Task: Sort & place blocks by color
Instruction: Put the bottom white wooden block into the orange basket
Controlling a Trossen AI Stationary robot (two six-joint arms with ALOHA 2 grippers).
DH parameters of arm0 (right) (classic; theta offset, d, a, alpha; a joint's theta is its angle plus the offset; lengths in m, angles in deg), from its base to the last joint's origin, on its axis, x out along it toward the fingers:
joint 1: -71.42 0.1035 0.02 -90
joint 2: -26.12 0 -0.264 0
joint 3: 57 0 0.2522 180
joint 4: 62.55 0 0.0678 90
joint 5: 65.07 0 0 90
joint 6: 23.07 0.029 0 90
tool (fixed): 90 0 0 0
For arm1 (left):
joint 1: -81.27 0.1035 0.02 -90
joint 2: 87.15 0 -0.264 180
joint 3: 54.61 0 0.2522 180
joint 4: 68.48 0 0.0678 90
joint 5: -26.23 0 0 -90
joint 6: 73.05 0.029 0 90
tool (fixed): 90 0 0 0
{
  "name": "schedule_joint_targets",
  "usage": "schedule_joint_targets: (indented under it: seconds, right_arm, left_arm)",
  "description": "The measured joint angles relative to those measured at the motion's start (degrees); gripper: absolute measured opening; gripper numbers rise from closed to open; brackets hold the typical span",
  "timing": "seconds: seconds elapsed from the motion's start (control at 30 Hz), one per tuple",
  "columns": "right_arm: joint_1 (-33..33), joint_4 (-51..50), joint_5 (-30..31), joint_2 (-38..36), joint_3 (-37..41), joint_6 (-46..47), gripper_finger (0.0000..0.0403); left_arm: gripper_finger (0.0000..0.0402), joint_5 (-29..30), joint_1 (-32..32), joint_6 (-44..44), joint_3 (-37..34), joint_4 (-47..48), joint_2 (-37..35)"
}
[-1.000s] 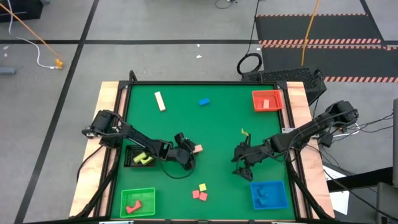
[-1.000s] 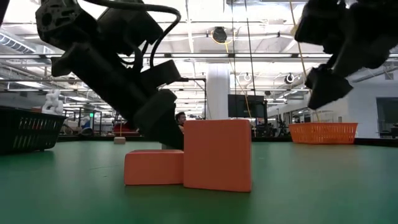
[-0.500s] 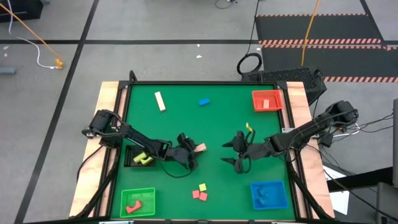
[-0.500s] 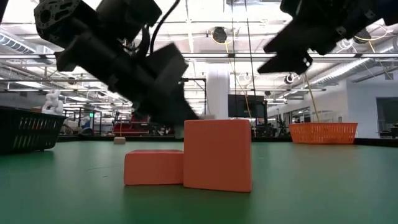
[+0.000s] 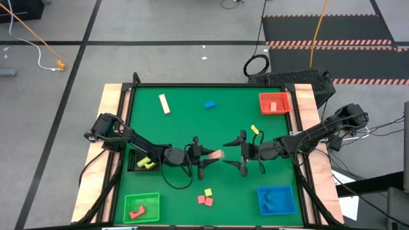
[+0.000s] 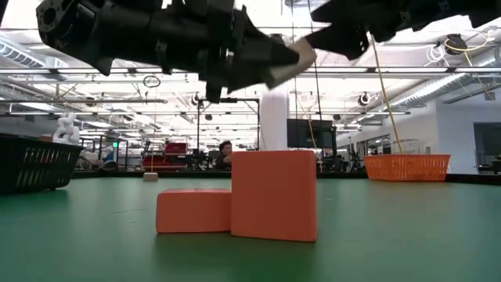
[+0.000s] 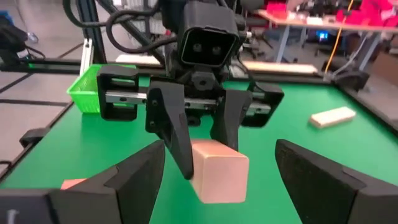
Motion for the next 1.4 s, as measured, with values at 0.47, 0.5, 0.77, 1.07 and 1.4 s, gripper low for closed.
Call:
schedule_joint_targets:
  seconds: [0.47, 0.5, 0.77, 1.07, 1.4]
  right_arm:
    - [0.0, 10.6, -0.5, 3.2, 0.0, -2.3, 0.0291]
    - [0.0, 11.5, -0.6, 3.6, 0.0, -2.3, 0.0289]
    - [-0.1, 15.6, -3.2, 4.9, 0.0, -3.3, 0.0215]
    - [-0.1, 16.3, -3.0, 4.8, 0.0, -2.5, 0.0127]
    - [-0.2, 16.1, -2.8, 4.8, -0.1, -0.4, 0.0117]
  left_arm:
    - [0.013, 0.1, -1.2, 16.9, 5.3, -4.8, 0.0]
    - [0.013, 0.2, -1.4, 17.6, 5.7, -4.6, 0.0]
    - [0.013, 0.2, -1.8, 16.8, 6.1, -3.9, 0.0]
    - [0.013, 0.6, -2.1, 16.9, 6.1, -3.9, -0.1]
    - [0.023, 0.0, -2.0, 11.4, 6.1, -4.2, 0.0]
